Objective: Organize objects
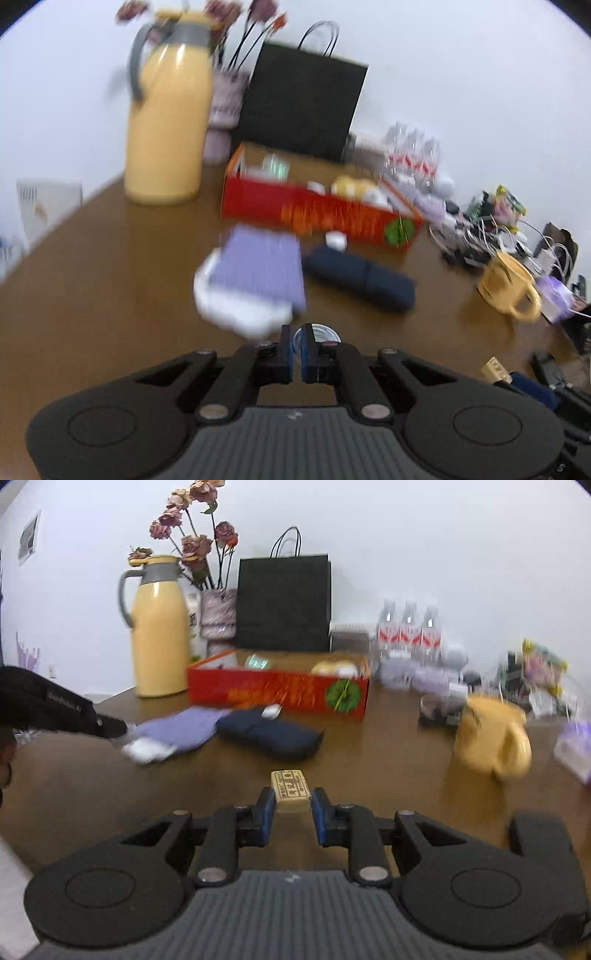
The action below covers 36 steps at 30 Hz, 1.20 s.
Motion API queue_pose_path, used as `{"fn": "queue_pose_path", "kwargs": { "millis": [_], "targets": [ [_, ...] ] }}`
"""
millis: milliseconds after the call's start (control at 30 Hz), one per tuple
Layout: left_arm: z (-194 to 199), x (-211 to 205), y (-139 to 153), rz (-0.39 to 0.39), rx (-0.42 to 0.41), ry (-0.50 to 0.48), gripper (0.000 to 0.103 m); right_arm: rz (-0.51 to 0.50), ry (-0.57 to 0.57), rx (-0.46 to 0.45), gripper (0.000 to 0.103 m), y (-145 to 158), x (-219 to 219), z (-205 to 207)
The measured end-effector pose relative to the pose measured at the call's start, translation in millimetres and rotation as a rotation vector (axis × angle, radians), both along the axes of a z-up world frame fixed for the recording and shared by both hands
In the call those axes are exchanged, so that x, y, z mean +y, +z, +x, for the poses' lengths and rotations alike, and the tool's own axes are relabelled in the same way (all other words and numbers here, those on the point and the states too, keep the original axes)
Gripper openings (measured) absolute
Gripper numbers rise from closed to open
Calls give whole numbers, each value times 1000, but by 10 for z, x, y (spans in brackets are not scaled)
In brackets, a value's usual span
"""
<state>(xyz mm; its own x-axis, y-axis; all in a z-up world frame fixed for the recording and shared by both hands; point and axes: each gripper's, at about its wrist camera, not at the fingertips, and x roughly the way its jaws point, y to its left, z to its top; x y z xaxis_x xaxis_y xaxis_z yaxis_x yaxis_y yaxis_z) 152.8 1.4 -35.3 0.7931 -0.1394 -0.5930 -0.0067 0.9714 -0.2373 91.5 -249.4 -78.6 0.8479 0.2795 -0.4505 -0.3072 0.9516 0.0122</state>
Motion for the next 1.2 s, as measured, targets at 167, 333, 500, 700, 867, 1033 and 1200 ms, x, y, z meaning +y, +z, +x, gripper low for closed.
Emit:
{"fn": "queue_pose_path", "kwargs": {
  "millis": [167,333,500,700,867,1033,1200],
  "targets": [
    [-213,44,65,16,-24,34,3,24,-21,19,22,31,-128,-156],
    [-1,110,118,18,-47,29,3,0,-21,-17,22,82,-144,58],
    [981,265,533,32,-131,-69,3,45,-13,-85,22,514,-249,828],
    [2840,189,683,-2,-29,-207,3,227,160,54,22,1011,76,2929],
    [3779,2,198,85,111,-220,3,141,119,270,22,600,617,4499],
    [3966,44,-66,83,159,-214,16,119,71,370,29,88,866,4986],
    [3854,174,66,43,106,-202,28,196,48,278,37,188,691,4813]
  ]
}}
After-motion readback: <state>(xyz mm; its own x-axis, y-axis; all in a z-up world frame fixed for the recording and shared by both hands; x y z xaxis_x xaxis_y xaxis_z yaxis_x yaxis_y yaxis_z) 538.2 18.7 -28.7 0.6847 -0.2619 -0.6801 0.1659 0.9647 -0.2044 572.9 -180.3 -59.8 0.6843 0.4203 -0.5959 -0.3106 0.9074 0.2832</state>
